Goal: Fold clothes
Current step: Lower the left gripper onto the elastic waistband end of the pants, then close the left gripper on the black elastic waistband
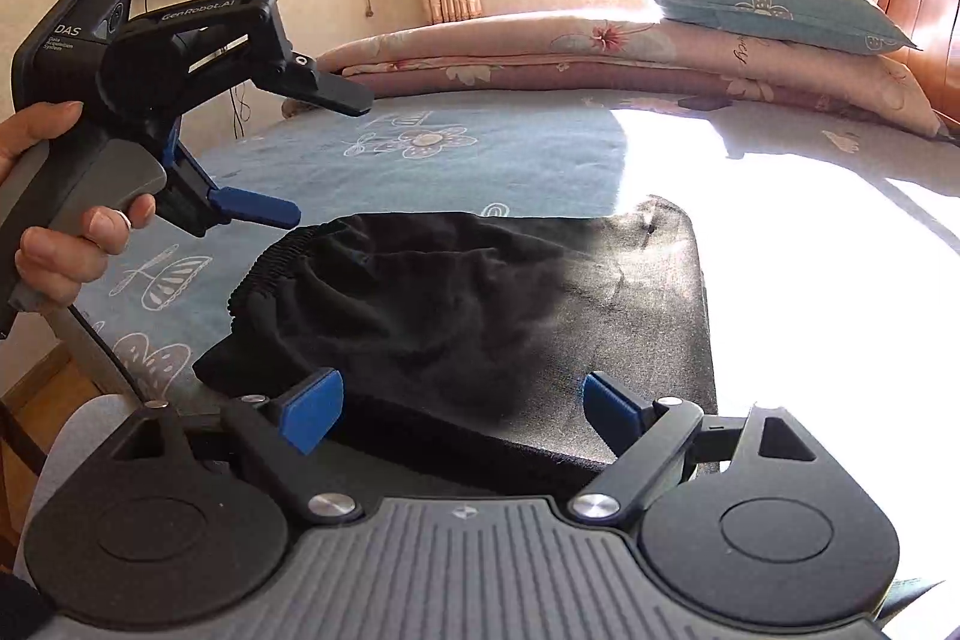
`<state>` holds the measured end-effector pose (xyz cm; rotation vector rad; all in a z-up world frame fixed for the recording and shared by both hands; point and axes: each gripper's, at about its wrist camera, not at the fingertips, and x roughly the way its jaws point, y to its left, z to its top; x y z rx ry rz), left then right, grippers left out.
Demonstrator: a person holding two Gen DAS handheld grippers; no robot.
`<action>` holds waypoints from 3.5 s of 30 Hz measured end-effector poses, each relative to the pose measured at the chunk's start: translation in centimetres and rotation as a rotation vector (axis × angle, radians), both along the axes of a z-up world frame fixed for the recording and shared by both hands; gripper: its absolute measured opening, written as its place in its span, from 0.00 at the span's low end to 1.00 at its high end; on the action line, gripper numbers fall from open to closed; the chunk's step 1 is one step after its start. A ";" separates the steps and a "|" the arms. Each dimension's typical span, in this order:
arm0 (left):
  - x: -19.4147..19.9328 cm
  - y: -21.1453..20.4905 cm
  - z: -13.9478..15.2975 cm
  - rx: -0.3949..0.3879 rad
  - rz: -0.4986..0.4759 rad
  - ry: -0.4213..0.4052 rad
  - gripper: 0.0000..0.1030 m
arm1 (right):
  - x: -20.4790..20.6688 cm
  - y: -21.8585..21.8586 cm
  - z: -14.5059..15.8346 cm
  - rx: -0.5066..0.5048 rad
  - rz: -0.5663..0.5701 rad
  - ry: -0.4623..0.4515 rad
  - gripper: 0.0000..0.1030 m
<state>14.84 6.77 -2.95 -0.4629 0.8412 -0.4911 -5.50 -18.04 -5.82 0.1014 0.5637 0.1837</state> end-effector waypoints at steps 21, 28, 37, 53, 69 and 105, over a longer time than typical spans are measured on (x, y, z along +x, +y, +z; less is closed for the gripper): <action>2.9 5.6 -10.2 -0.137 0.051 0.315 0.99 | 0.4 1.6 -1.0 -0.054 0.026 0.073 0.88; 4.8 4.7 -10.6 -0.180 0.001 0.326 0.99 | 1.0 2.2 -1.5 -0.069 0.032 0.099 0.88; 6.6 4.1 -11.1 -0.246 -0.056 0.330 0.99 | 1.3 2.8 -1.8 -0.084 0.043 0.117 0.88; 7.6 4.3 -12.3 -0.362 -0.080 0.374 0.99 | 1.1 3.0 -1.5 -0.111 0.041 0.105 0.88; 4.9 3.4 -11.2 -0.275 -0.197 0.375 0.99 | 0.9 2.5 -1.2 -0.082 0.028 0.091 0.88; 4.5 2.6 -8.9 -0.035 -0.221 0.318 0.45 | 0.5 0.6 -1.5 -0.020 -0.009 0.086 0.88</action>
